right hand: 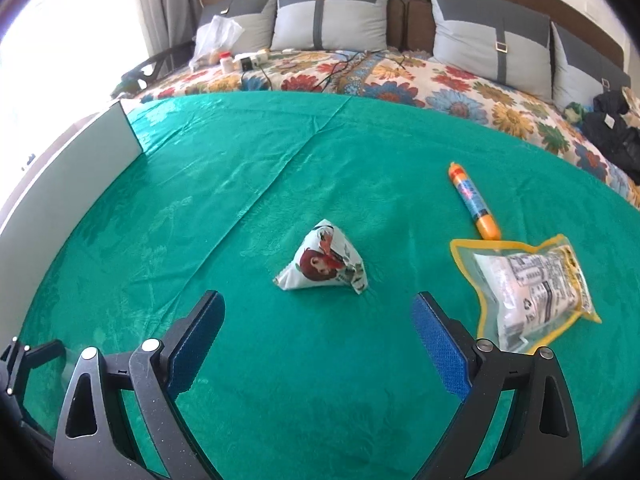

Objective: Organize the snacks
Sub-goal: 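Move the left tool to the clear corn sausage pack while the right tool approaches the white triangular pack, then close the left tool on the corn pack while the right tool closes on the triangular pack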

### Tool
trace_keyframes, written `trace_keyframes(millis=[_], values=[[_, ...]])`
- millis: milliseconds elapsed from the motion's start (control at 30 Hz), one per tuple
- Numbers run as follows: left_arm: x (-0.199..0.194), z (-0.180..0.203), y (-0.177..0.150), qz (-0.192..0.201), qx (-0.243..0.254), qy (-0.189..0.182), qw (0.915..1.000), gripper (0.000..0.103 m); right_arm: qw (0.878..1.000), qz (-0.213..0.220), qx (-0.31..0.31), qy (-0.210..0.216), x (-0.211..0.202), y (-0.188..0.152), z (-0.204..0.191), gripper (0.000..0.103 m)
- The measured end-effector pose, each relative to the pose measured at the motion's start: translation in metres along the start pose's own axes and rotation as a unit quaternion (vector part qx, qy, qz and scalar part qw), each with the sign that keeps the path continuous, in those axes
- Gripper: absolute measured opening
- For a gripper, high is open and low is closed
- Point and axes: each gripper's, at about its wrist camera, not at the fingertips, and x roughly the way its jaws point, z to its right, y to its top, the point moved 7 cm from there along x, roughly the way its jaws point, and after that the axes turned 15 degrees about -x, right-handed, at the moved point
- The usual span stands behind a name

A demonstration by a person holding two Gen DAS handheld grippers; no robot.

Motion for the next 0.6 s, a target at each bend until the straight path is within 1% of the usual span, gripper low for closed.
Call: trace_keyframes(millis=[67, 100, 133, 167, 267, 367, 433, 500, 600], values=[[0.000, 0.000, 0.000, 0.000, 0.000, 0.000, 1.0000, 0.103, 1.000, -0.024, -0.011, -0.009, 0.015, 0.003, 0.000, 0.094], [0.000, 0.000, 0.000, 0.000, 0.000, 0.000, 1.0000, 0.103, 0.999, -0.032, -0.011, -0.009, 0.020, 0.003, -0.001, 0.087], [0.000, 0.000, 0.000, 0.000, 0.000, 0.000, 1.0000, 0.103, 0.999, -0.034, -0.011, -0.009, 0.020, 0.002, 0.000, 0.057], [0.000, 0.000, 0.000, 0.000, 0.000, 0.000, 1.0000, 0.103, 1.000, -0.024, -0.010, -0.018, 0.013, 0.002, 0.001, 0.056], [0.002, 0.001, -0.001, 0.000, 0.000, 0.000, 1.0000, 0.103, 1.000, -0.016, 0.008, -0.012, -0.001, -0.006, 0.003, 0.054], [0.003, 0.001, -0.001, 0.000, 0.000, 0.001, 1.0000, 0.103, 1.000, -0.004, 0.015, 0.002, -0.026, -0.023, -0.003, 0.054], [0.003, 0.001, -0.001, 0.000, 0.000, 0.001, 1.0000, 0.103, 1.000, -0.002, 0.018, 0.010, -0.048, -0.040, -0.010, 0.054], [0.003, 0.001, -0.001, 0.000, 0.000, 0.000, 1.0000, 0.103, 1.000, -0.002, 0.017, 0.011, -0.073, -0.065, -0.019, 0.054], [0.003, 0.001, -0.001, 0.000, 0.000, 0.000, 1.0000, 0.103, 1.000, -0.007, 0.015, -0.006, -0.108, -0.110, -0.034, 0.054]])
